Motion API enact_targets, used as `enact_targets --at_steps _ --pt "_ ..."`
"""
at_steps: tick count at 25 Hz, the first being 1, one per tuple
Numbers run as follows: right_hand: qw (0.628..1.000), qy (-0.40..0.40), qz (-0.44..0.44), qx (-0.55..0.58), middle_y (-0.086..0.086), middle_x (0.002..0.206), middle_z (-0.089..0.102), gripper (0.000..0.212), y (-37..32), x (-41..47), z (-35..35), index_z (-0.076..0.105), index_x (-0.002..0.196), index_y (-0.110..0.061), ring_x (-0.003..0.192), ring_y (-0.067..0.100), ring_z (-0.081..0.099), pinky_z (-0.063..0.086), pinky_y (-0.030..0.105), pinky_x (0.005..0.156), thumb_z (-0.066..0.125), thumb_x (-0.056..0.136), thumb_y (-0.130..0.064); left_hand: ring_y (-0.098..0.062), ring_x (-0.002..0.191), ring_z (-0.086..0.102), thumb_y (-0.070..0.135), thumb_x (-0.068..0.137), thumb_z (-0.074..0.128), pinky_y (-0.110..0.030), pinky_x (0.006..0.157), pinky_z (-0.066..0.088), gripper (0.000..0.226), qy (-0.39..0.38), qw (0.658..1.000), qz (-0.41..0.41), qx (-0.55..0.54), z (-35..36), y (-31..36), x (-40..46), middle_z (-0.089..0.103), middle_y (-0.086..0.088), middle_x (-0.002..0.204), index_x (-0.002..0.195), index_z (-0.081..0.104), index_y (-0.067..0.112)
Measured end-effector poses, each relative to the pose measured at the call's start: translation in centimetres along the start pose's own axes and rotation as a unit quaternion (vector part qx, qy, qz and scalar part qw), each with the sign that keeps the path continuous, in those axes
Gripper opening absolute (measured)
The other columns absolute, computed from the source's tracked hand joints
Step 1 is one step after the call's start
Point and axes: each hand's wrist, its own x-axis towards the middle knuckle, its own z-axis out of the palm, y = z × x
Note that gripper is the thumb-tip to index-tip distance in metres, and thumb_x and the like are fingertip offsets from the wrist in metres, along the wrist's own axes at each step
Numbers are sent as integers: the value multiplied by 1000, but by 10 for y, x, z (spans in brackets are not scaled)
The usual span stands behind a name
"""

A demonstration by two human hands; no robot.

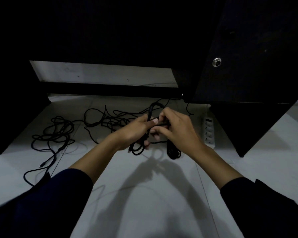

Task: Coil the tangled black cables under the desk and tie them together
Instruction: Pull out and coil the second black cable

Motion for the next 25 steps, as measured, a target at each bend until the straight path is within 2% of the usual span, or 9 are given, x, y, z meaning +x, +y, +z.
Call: enact_targets --at_steps 2,5,7,10,15,17,20,23,25 --pt "1000 -7 -4 5 -8 82 53 28 3 1 -1 53 87 -13 72 5 48 37 14 61 76 80 -28 -11 45 32 32 103 39 -24 45 37 29 -5 1000 -14 -4 -2 -3 2 43 -1 61 79 45 17" --pt "1000 -18 -19 4 1 85 53 21 8 3 -6 57 88 -5 73 5 44 37 11 65 75 80 -15 -9 45 26 35 100 46 -23 43 29 27 -9 1000 -23 -9 -6 -4 1 29 2 59 79 44 18" --pt "999 -25 -26 -7 3 86 52 15 11 3 -7 58 89 -3 74 3 42 36 8 66 71 81 -5 -8 43 31 39 94 57 -23 42 32 30 -18 998 -4 52 -8 -4 2 32 4 55 75 49 16" --pt "999 -30 -20 -4 -1 87 50 14 14 0 -7 58 89 -5 75 4 44 36 9 67 70 83 -8 -8 42 37 34 89 66 -23 41 36 33 -19 991 0 136 -12 -3 4 38 2 54 74 50 10" --pt "993 30 90 66 -3 82 55 13 22 -3 -12 60 88 -7 69 7 52 40 10 64 69 87 -17 -6 44 34 31 94 58 -21 42 31 22 18 999 15 34 -20 -1 0 37 4 58 83 47 14" --pt "979 16 163 119 1 80 60 13 27 -10 -12 60 88 -11 68 11 60 47 20 62 64 91 -22 -7 45 31 32 96 55 -21 42 30 22 41 999 27 -6 -23 0 0 35 5 59 85 45 16" --pt "948 -21 229 218 10 89 65 10 27 -21 -5 64 93 -15 81 21 66 52 35 76 57 96 -21 -7 43 29 32 98 49 -21 41 32 25 67 996 48 -45 -22 -1 5 33 7 56 81 39 18" --pt "912 -1 268 310 6 106 56 17 14 -16 -2 69 101 -20 84 13 68 56 38 85 52 98 -16 -9 44 33 34 100 44 -21 42 37 21 104 992 59 -39 -15 -6 9 45 2 64 86 42 18" --pt "889 26 285 357 4 105 55 18 3 -5 -4 68 103 -23 82 11 67 59 38 81 52 98 -16 -11 49 39 33 101 42 -20 44 39 15 122 990 69 -6 -11 -11 12 54 -1 76 93 47 22"
